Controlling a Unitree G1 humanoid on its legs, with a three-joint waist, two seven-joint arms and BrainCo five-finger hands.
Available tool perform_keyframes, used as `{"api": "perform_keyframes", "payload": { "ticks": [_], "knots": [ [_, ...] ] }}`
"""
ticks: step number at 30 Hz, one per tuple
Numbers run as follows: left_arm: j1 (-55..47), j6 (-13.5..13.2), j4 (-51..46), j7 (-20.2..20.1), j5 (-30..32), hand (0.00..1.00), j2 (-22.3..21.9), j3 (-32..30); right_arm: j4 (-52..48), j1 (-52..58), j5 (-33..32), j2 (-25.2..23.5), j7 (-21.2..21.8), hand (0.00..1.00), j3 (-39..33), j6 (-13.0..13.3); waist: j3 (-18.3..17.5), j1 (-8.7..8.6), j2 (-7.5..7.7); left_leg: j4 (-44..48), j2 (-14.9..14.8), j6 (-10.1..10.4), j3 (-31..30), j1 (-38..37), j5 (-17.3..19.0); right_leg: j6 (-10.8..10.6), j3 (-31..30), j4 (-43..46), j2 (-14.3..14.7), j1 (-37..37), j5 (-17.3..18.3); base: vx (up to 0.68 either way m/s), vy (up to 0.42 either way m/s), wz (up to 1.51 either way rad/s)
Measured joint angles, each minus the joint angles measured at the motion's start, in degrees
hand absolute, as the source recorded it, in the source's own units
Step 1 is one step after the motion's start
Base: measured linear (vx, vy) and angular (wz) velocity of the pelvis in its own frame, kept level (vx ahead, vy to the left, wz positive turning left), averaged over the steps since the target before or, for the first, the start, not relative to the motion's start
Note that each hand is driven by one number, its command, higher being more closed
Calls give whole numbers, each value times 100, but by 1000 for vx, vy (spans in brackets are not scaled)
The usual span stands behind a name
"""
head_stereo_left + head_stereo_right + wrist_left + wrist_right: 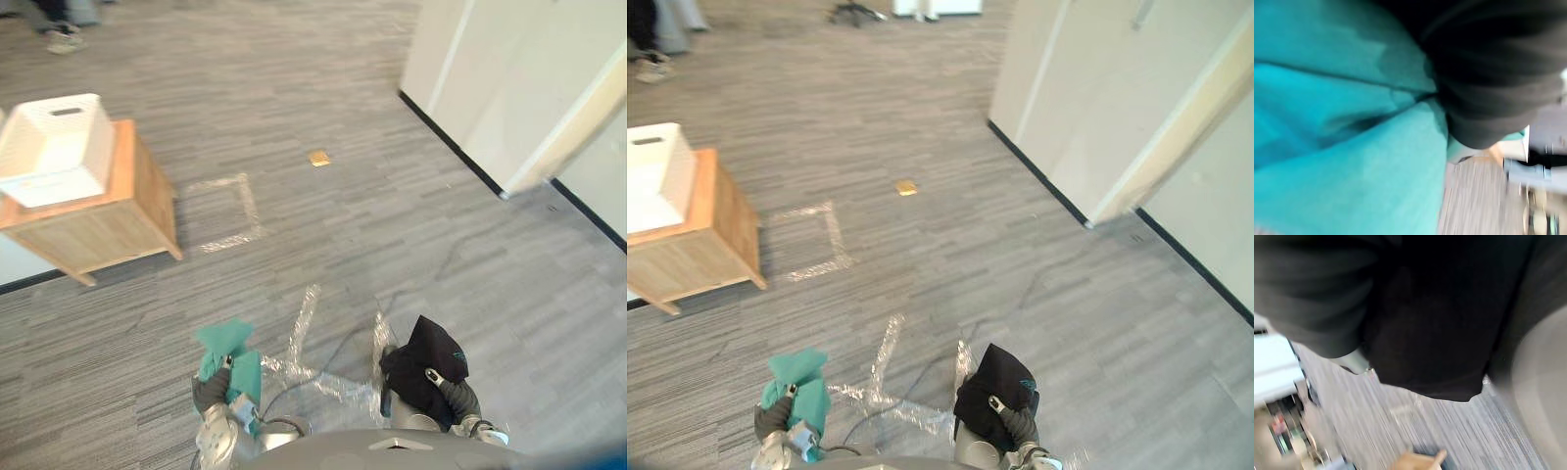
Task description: Tidy the bed and pick cloth on bed and put in laundry
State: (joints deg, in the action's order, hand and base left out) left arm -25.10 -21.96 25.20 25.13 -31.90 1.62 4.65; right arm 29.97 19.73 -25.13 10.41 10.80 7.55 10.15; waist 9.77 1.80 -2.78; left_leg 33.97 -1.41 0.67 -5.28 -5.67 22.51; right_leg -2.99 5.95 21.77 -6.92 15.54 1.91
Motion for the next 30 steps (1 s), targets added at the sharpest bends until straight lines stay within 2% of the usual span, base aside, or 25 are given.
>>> {"api": "perform_keyframes", "payload": {
  "ticks": [1,3,4,6,8,10,11,12,13,14,15,16,17,18,19,20,21,22,23,24,27,28,29,30],
  "knots": [
    [79,0,73,2,-14,100,-154,-11,-25,-31,8,114,9,100,-17,-74,82,20,-154,1129,-315,14,451,507,-626,105,206,-21,52,-263,224,516,-445,79],
    [60,1,149,-3,1,100,-262,-4,-22,3,15,190,10,100,-10,-125,135,28,-329,2024,-699,30,818,874,-1467,230,467,-289,133,-804,395,391,-291,70],
    [36,0,151,-35,4,100,-271,2,-15,72,26,180,6,100,-39,-129,147,35,-313,2316,-773,60,947,1107,-1249,308,637,-453,120,-1168,532,410,-304,77],
    [59,0,89,-165,2,100,-269,34,-22,113,57,167,23,100,-57,-121,177,68,-254,2176,-713,137,1197,1453,-944,339,871,-804,108,-1628,645,372,-289,59],
    [68,2,-78,-363,2,100,-282,130,-157,225,131,114,24,100,-137,-116,249,97,-139,1033,-553,157,1897,1730,-819,343,1107,-1261,122,-2126,735,395,-233,45],
    [25,0,-240,-435,3,100,-298,207,-264,329,132,80,16,100,-151,-105,273,89,-76,-229,-365,161,2259,1779,-931,290,1255,-1407,121,-2350,779,328,-98,35],
    [42,1,-296,-476,3,100,-307,291,-272,378,133,83,9,100,-137,-105,291,78,-47,-1434,-202,169,2453,1763,-1289,277,1391,-1494,132,-2509,812,395,-37,24],
    [62,-2,-329,-476,6,100,-310,375,-254,406,132,92,9,100,-136,-101,295,107,-48,-2366,-158,214,2512,1773,-1694,201,1399,-1617,225,-2691,857,407,-17,12],
    [75,-2,-328,-476,7,100,-310,392,-226,397,132,101,9,100,-131,-99,299,110,-55,-2607,-203,227,2511,1807,-1808,143,1392,-1665,281,-2789,893,455,24,-7],
    [101,-4,-328,-475,6,100,-305,396,-151,350,131,100,12,100,-64,-87,302,115,-48,-2775,-335,210,2523,1872,-1980,-19,1389,-1691,352,-3020,1033,581,99,-18],
    [167,-7,-326,-476,4,100,-249,383,-114,318,131,99,10,100,-9,-69,288,178,93,-2587,-321,-73,2624,1841,-2499,-86,1353,-1649,240,-3182,1344,593,115,-13],
    [215,-7,-334,-478,5,100,-214,382,-93,301,129,70,9,100,-18,-55,239,177,209,-2440,-258,-347,2723,1878,-2543,-184,1356,-1591,125,-3209,1466,608,126,-8],
    [337,-7,-393,-477,7,100,-151,376,-85,259,129,14,12,100,-14,-35,158,178,438,-2026,-133,-491,2923,1986,-2220,-415,1373,-1356,-179,-3170,1610,560,111,8],
    [534,23,-410,-475,11,100,-177,376,-73,179,133,47,-4,100,-19,-37,186,127,571,-1816,-21,-743,2965,1981,-1832,-1116,1335,-611,-441,-2939,1375,583,139,14],
    [626,36,-426,-475,14,100,-176,372,-63,113,145,50,-18,100,-20,-43,182,110,562,-1752,8,-823,2953,1951,-1807,-1104,1266,21,-594,-2680,1303,586,172,18],
    [734,37,-470,-473,140,100,-105,358,-64,-4,177,12,-35,100,-21,-42,214,110,622,-1753,127,-779,2945,1727,-1789,-969,1192,1529,-954,-2067,856,552,182,30],
    [762,46,-493,-465,318,100,-33,345,-59,-56,178,-61,-61,100,-30,-25,250,60,685,-1847,293,-779,2745,1394,-1542,-551,1142,2899,-1318,-1540,34,547,169,36],
    [774,53,-492,-455,391,100,7,355,-32,-56,185,-95,-73,100,-21,-3,263,33,700,-1883,343,-758,2643,1224,-1487,-488,1051,3418,-1396,-1334,45,578,152,56],
    [764,52,-493,-393,434,100,94,361,7,-16,252,-143,-86,100,-9,21,289,-14,664,-1987,355,-763,2458,820,-1384,-392,925,3974,-1329,-1043,291,596,117,78],
    [728,50,-506,-341,434,100,166,339,2,66,299,-170,-86,100,18,43,313,-109,559,-2172,348,-776,2230,422,-1337,-303,903,4051,-1145,-820,528,593,86,89],
    [691,36,-657,-220,452,100,270,246,-92,110,300,-275,-85,100,23,138,319,-248,589,-2544,340,-750,1782,-172,-1319,-288,925,3286,-774,-333,882,560,-28,104],
    [709,36,-651,-228,451,100,340,260,-173,113,297,-322,-10,100,30,215,335,-263,556,-2598,226,-578,1451,-409,-1201,-245,869,1613,-346,-165,912,530,-109,98],
    [709,35,-638,-230,452,100,360,256,-180,113,297,-333,31,100,40,227,343,-264,544,-2597,174,-510,1349,-472,-1137,-239,799,889,-190,-166,828,634,-169,112],
    [700,31,-610,-232,452,100,391,255,-181,133,297,-350,80,100,57,233,337,-257,557,-2607,142,-385,1222,-562,-1062,-220,585,-217,22,-222,515,523,-195,104]
  ]
}}
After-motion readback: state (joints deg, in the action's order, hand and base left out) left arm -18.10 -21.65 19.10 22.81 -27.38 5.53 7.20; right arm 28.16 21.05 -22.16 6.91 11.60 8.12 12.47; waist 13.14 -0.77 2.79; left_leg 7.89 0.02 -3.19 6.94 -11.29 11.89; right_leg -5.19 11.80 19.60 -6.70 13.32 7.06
